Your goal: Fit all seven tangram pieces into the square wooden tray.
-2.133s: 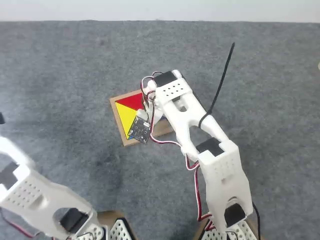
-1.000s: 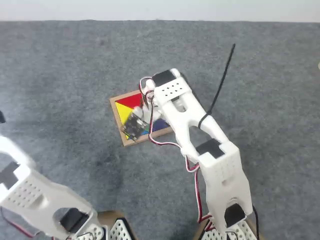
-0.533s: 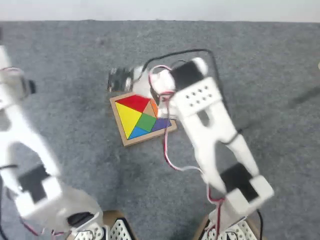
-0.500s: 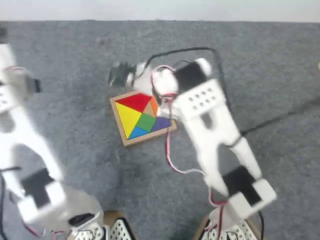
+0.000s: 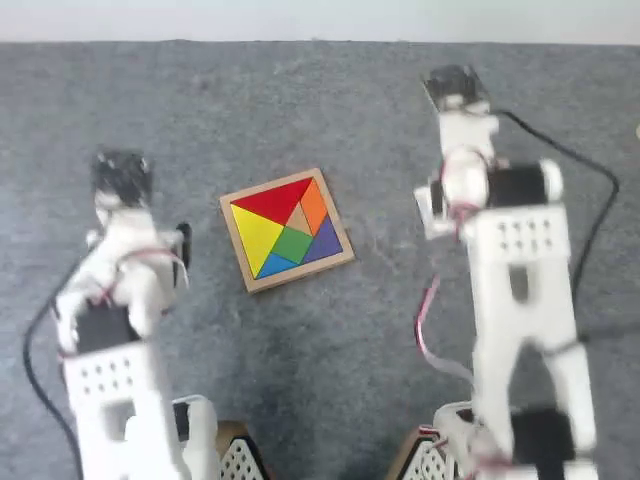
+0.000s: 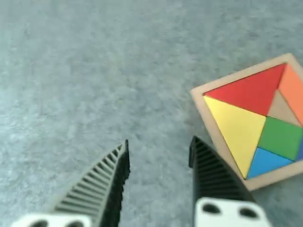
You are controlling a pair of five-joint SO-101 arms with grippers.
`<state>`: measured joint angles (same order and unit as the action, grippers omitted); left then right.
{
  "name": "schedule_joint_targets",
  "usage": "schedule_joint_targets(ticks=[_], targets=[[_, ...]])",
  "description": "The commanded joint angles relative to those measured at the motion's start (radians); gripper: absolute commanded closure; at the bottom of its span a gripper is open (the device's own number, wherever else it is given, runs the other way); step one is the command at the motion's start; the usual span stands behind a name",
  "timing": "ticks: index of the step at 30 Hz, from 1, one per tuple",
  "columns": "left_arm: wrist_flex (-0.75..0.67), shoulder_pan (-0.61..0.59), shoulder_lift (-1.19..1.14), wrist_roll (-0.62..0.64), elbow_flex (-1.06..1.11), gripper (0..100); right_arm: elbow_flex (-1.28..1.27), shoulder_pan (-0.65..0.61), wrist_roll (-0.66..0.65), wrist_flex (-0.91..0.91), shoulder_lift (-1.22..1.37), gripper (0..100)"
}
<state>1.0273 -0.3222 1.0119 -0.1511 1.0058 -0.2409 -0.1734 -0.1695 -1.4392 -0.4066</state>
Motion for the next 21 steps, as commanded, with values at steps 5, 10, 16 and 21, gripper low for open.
schedule_joint_targets(ticks=[5, 10, 16, 21], targets=[[0.040, 0.035, 0.364, -0.018, 0.262, 80, -0.855, 0.044, -0.130, 0.331, -0.717, 99.1], [0.038, 0.034, 0.577, -0.018, 0.456, 80, -1.149, 0.133, -0.181, 0.331, -1.118, 99.0], [0.009, 0.034, 0.832, -0.020, 0.667, 80, -1.287, 0.277, -0.281, 0.199, -1.425, 99.0], [-0.048, 0.032, 0.755, -0.020, 0.680, 80, -1.358, 0.412, -0.292, 0.203, -1.385, 99.1]])
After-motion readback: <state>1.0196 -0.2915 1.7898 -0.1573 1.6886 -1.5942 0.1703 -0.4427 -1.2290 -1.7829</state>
